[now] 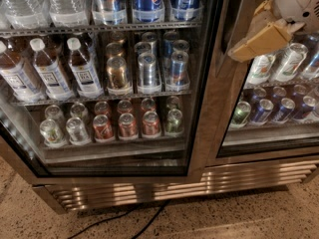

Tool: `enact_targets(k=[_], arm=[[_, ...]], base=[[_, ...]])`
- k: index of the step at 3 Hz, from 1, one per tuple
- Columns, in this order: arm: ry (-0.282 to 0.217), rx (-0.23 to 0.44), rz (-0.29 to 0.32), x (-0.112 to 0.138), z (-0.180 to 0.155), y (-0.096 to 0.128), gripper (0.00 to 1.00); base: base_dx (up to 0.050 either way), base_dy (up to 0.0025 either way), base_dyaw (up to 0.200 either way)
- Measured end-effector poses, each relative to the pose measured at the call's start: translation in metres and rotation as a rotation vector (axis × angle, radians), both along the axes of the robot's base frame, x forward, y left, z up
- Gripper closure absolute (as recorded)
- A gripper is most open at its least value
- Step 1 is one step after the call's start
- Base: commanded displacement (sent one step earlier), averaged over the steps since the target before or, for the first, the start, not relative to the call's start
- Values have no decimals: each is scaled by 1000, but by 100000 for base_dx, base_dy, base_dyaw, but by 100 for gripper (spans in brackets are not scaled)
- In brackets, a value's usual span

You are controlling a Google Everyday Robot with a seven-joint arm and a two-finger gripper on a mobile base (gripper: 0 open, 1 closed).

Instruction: Open left fridge door

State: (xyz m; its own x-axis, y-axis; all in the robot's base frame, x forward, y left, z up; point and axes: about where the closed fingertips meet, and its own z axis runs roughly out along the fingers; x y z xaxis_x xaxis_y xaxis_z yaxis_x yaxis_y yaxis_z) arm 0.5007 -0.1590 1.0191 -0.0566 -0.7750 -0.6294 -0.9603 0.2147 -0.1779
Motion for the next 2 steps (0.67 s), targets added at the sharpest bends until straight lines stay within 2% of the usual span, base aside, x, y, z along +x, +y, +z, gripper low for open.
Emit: enact_targets(k=[1, 2], arm=[[36, 11, -25, -19, -5, -3, 98], [36, 11, -25, -19, -3, -3, 100]], base=[[0, 0, 0], [0, 0, 0]])
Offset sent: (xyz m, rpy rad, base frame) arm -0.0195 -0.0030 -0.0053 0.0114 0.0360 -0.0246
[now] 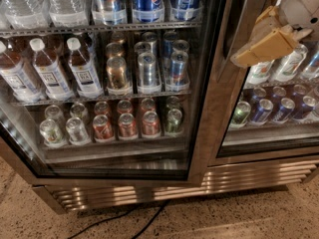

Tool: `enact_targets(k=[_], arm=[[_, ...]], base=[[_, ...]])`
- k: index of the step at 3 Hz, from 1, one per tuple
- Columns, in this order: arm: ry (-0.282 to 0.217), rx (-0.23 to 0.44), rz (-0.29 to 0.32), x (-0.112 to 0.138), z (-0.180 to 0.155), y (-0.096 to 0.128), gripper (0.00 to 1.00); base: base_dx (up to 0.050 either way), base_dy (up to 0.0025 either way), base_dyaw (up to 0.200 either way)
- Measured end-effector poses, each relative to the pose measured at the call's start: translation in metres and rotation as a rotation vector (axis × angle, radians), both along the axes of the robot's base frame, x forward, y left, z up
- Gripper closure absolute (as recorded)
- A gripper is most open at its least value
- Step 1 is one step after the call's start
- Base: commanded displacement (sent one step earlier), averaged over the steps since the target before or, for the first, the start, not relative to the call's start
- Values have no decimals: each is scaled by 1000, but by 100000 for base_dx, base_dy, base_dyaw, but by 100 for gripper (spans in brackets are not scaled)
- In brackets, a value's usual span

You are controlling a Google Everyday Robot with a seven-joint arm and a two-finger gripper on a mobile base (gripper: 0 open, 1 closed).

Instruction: Open left fridge door

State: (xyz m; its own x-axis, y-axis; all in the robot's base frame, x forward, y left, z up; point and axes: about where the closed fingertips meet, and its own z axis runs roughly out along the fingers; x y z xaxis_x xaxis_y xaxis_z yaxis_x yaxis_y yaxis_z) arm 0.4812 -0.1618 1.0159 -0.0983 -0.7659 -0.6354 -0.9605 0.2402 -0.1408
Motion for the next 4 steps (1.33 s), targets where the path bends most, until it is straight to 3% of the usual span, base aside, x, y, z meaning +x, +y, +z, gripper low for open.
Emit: enact_targets(k=[3, 4], arm=[[-21, -25, -71, -18, 7, -11, 100], [-68, -44, -200, -46, 21, -45, 100]], base=[[0, 0, 0], [0, 0, 0]])
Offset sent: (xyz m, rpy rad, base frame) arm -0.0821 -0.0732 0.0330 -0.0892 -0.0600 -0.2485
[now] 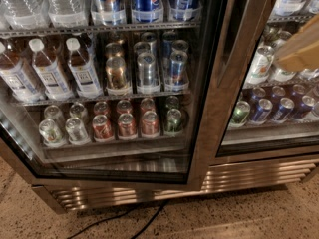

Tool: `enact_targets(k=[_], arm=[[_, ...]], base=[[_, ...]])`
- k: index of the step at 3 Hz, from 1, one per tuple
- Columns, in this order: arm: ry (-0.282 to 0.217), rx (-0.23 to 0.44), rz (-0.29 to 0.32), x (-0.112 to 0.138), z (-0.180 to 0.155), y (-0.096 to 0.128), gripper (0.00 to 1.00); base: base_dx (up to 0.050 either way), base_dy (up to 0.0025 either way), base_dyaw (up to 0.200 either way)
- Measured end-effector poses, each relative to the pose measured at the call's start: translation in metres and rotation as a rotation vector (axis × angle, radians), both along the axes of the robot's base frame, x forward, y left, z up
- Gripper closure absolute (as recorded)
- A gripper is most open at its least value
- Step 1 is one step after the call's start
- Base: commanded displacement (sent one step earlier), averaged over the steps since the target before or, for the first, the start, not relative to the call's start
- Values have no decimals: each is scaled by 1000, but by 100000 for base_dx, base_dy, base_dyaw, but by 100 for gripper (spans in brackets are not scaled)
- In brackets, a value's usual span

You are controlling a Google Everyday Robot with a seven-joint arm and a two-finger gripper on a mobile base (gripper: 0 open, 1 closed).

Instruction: Open left fridge door

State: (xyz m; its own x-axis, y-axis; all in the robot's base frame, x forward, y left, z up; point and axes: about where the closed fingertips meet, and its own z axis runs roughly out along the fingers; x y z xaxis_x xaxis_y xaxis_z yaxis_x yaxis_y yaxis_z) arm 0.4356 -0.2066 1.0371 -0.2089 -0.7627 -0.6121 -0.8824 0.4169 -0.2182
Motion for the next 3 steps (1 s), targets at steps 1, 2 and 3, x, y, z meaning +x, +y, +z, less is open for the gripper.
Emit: enact_targets(k=[1, 2, 3], arm=[[-57, -12, -155, -36, 17, -45, 100], [-79, -7, -246, -54, 20, -79, 100], [-79, -7, -246, -54, 20, -79, 100]], base=[[0, 0, 0], [0, 0, 0], [0, 0, 0]])
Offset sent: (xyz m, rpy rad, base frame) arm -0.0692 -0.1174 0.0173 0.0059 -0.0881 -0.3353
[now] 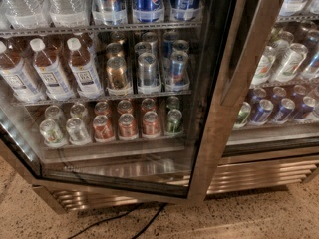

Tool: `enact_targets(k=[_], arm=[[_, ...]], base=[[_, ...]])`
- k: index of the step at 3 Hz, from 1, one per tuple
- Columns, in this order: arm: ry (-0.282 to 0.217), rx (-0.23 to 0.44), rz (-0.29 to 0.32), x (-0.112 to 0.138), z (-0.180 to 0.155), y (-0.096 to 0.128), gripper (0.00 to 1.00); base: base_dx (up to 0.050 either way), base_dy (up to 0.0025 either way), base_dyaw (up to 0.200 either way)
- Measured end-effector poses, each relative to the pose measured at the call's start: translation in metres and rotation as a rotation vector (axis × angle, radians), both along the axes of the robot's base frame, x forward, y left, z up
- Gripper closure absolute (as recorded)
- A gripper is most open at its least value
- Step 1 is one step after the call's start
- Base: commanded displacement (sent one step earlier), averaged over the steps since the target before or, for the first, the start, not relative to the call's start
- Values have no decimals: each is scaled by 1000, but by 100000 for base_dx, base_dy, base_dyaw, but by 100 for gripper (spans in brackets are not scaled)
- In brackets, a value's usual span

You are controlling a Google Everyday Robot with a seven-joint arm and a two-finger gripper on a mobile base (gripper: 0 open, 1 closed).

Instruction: Open left fridge door

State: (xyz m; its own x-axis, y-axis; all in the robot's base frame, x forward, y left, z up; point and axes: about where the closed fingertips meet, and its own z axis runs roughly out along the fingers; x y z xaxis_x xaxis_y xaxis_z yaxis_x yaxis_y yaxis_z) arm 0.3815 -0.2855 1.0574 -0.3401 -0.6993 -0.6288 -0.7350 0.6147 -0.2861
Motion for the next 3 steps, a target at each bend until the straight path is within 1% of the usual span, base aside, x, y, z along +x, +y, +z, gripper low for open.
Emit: enact_targets(k=[1, 2, 3], arm=[[34, 23, 64, 16, -15, 21, 100], [76, 46, 136, 28, -32, 48, 100], [76, 46, 136, 28, -32, 48, 100]], base=[[0, 0, 0], [0, 0, 0], [0, 0, 0]])
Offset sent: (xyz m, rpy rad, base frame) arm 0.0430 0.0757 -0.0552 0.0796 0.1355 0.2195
